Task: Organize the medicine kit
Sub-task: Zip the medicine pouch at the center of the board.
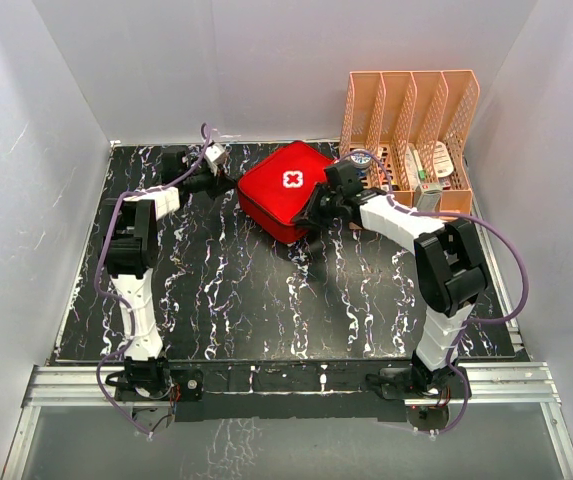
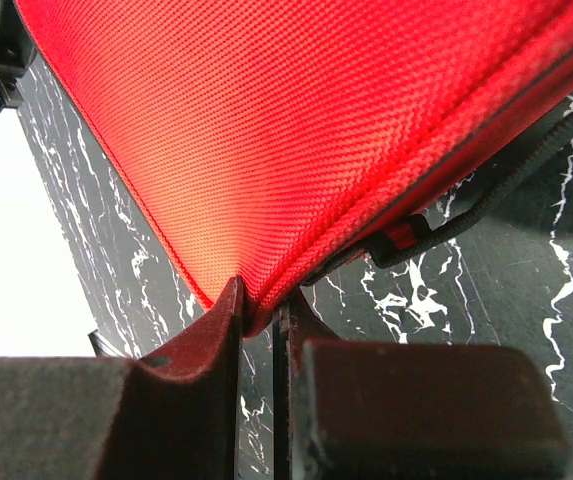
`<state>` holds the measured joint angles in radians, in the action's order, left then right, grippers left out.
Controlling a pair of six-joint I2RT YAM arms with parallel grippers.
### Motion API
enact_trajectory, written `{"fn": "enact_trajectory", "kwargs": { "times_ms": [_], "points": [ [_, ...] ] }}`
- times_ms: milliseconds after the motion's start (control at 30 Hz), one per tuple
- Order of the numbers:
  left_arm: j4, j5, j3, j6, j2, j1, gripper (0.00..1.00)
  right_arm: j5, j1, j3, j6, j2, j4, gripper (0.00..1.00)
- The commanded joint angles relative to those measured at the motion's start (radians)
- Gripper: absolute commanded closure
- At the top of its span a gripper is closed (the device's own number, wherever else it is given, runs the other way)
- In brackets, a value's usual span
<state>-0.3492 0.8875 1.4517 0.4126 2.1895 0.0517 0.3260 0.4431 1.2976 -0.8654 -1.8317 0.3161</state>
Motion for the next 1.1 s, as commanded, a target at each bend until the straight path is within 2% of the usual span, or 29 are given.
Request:
{"fn": "enact_trajectory", "kwargs": {
  "times_ms": [0, 300, 500, 767, 1000, 1033, 1067],
  "points": [
    [-0.075, -0.183, 0.106, 0.045, 0.005, -0.059, 1.0, 0.085, 0.055, -0.002, 0.118, 0.074, 0.163, 1.0],
    [-0.073, -0.182, 0.113, 0.046, -0.007, -0.055, 1.0, 0.114, 0.183, 0.029, 0.085, 0.006, 0.143, 1.0],
    [-0.084, -0.188, 0.041, 0.066, -0.062, -0.055, 1.0, 0.135, 0.272, 0.073, 0.071, -0.049, 0.141, 1.0],
    [-0.091, -0.193, -0.047, 0.079, -0.114, -0.057, 1.0, 0.153, 0.328, 0.128, 0.083, -0.1, 0.157, 1.0],
    [-0.085, -0.208, -0.031, 0.086, -0.102, -0.063, 1.0, 0.183, 0.373, 0.204, 0.125, -0.162, 0.207, 1.0],
    [-0.086, -0.21, -0.026, 0.084, -0.1, -0.064, 1.0, 0.181, 0.376, 0.209, 0.128, -0.167, 0.214, 0.99],
    [-0.09, -0.214, -0.025, 0.081, -0.1, -0.064, 1.0, 0.176, 0.375, 0.211, 0.129, -0.168, 0.218, 0.88]
  ]
}}
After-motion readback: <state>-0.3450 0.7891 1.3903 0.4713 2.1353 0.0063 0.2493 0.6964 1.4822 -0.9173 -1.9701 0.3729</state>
